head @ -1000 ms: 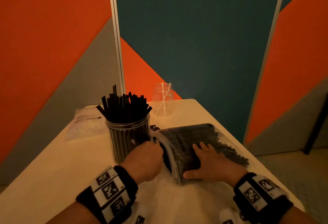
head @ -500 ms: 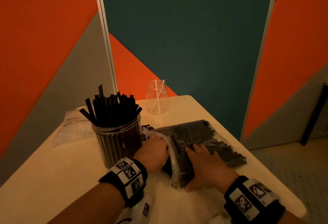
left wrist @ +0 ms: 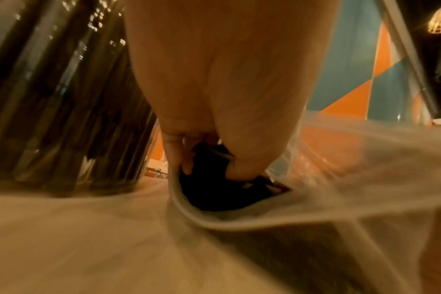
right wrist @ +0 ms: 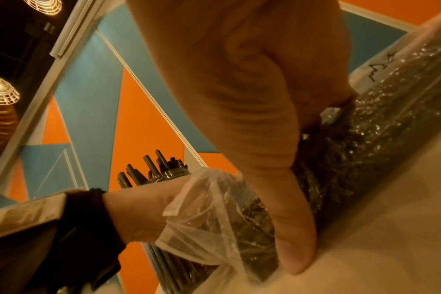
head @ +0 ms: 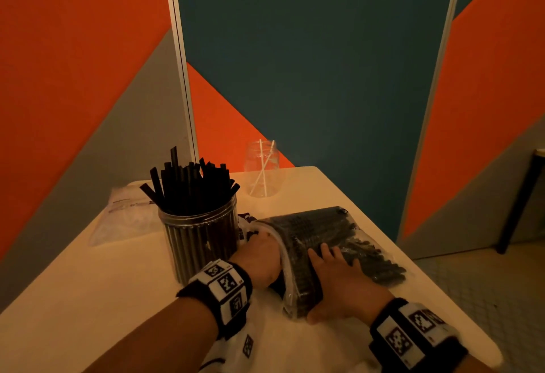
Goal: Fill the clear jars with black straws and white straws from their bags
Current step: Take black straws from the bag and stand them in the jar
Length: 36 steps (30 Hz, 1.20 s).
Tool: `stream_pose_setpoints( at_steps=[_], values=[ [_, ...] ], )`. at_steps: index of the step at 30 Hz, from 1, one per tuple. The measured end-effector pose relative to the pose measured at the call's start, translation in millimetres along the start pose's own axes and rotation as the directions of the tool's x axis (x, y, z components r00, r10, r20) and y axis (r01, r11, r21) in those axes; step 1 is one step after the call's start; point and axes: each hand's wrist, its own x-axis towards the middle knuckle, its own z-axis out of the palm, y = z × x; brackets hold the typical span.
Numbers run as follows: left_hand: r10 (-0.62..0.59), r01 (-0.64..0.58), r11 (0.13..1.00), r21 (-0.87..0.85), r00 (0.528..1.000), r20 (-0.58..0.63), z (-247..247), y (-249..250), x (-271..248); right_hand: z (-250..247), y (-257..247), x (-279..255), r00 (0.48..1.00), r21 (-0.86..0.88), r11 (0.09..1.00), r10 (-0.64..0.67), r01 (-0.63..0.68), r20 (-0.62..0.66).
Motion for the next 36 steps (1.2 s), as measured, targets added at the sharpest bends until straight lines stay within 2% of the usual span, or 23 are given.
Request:
stream_pose_setpoints(
  at_steps=[2, 8, 12, 15, 18, 21, 24, 26, 29, 36],
  values=[
    [0.02, -0.02, 0.999, 0.029, 1.0, 0.016, 1, 2, -3, 0, 0, 1, 1.0, -0.002, 1.0, -0.001, 0.001, 0.0],
    [0.005, 0.009, 0.997, -0.082, 0.987, 0.163, -9, -2, -7, -2, 0, 0, 1.0, -0.01, 1.0, -0.006, 0.006, 0.009],
    [0.005, 0.024, 0.987, -0.158, 0.984, 0.176, -16, -2, -11, -4, -1, -2, 1.0, -0.023, 1.0, -0.011, 0.012, 0.029],
    [-0.043, 0.063, 0.993, -0.098, 0.979, 0.197, -16, -5, -22, -5, -1, -6, 1.0, -0.04, 0.999, -0.013, 0.014, 0.021],
    [-0.029, 0.034, 0.999, -0.017, 0.969, 0.244, -18, -10, -41, -5, -1, -8, 1.0, -0.039, 0.999, -0.022, 0.022, 0.005],
    [-0.031, 0.039, 0.999, -0.026, 0.963, 0.268, -23, -19, -56, -5, 0, -11, 1.0, -0.025, 0.999, -0.031, 0.031, -0.002],
    [-0.077, 0.086, 0.996, -0.029, 0.97, 0.23, -25, -21, -62, -5, 0, -11, 0.999, -0.027, 0.999, -0.034, 0.034, -0.006],
    [-0.102, 0.116, 0.99, -0.081, 0.982, 0.161, -24, -16, -60, -5, 0, -10, 0.999, -0.033, 0.999, -0.035, 0.034, -0.005],
    [-0.094, 0.109, 0.984, -0.144, 0.99, 0.107, -16, -4, -47, -4, 0, -8, 1.0, -0.034, 0.999, -0.029, 0.029, -0.01],
    [-0.118, 0.118, 0.991, -0.059, 0.993, 0.001, 6, 3, -35, -1, 2, -5, 0.999, -0.031, 0.999, -0.027, 0.027, -0.02]
  ],
)
